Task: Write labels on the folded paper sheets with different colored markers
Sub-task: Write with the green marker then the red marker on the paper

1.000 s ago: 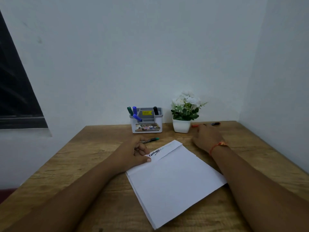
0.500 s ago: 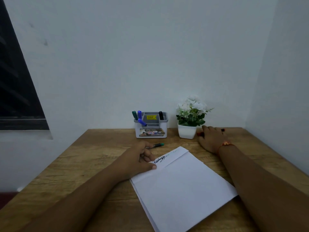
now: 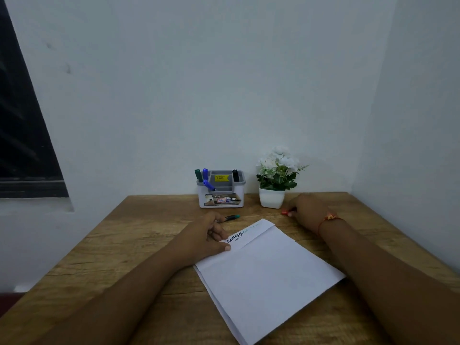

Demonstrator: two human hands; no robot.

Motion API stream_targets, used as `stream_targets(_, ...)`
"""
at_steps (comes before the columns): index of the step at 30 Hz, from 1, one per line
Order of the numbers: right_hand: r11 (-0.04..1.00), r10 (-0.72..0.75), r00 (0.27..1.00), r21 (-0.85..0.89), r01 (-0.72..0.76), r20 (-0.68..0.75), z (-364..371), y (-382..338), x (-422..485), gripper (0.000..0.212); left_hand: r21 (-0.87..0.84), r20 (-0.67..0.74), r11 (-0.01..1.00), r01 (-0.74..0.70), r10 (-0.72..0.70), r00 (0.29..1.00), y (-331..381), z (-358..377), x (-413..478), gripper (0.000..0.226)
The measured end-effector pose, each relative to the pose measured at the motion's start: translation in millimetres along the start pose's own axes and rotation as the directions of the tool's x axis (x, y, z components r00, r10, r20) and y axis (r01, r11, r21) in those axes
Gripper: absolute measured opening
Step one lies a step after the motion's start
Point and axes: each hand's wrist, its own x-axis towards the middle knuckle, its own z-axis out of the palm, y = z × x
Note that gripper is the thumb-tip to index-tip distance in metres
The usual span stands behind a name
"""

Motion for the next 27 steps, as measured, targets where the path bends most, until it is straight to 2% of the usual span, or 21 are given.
stream_targets(2, 0.999, -0.039, 0.999, -0.005, 0.038, -0.036, -8, -9, -12, 0.027, 0.001, -0.011, 1.000, -0.011, 0.011, 1.000, 1, 0, -1, 0.063)
stream_targets(4, 0.997, -0.079, 0.983, 0.008, 0.081, -0.165, -20, -20, -27, 0.021, -0.003, -0.015, 1.000, -0.017, 0.017, 1.000, 2, 0, -2, 0.062)
stream_targets(7, 0.971, -0.111, 0.960, 0.177, 0.160, -0.258, -44, -44, -50, 0.020, -0.009, -0.024, 1.000, -0.030, 0.029, 0.999, 3, 0, -3, 0.062)
stream_targets(9, 0.903, -0.147, 0.956, 0.360, 0.235, -0.254, -52, -68, -65, 0.028, -0.014, -0.035, 0.999, -0.036, 0.036, 0.999, 3, 0, -3, 0.062)
stream_targets(11, 0.790, -0.197, 0.959, 0.546, 0.278, -0.203, -49, -92, -77, 0.039, -0.019, -0.048, 0.999, -0.044, 0.043, 0.998, 3, 0, -4, 0.062)
stream_targets(13, 0.699, -0.263, 0.956, 0.657, 0.282, -0.130, -38, -109, -85, 0.033, -0.026, -0.063, 0.998, -0.059, 0.057, 0.996, 3, 0, -4, 0.064)
stream_targets(17, 0.704, -0.357, 0.928, 0.623, 0.342, -0.107, -8, -120, -85, 0.027, -0.044, -0.098, 0.996, -0.077, 0.072, 0.993, 3, 0, -3, 0.068)
stream_targets(22, 0.730, -0.384, 0.913, 0.561, 0.391, -0.136, 15, -118, -80, 0.026, -0.035, -0.107, 0.996, -0.087, 0.083, 0.991, 5, -1, -5, 0.063)
stream_targets(27, 0.763, -0.402, 0.899, 0.479, 0.434, -0.174, 23, -122, -75, 0.027, -0.056, -0.122, 0.997, -0.062, 0.055, 0.991, -4, 0, -3, 0.032)
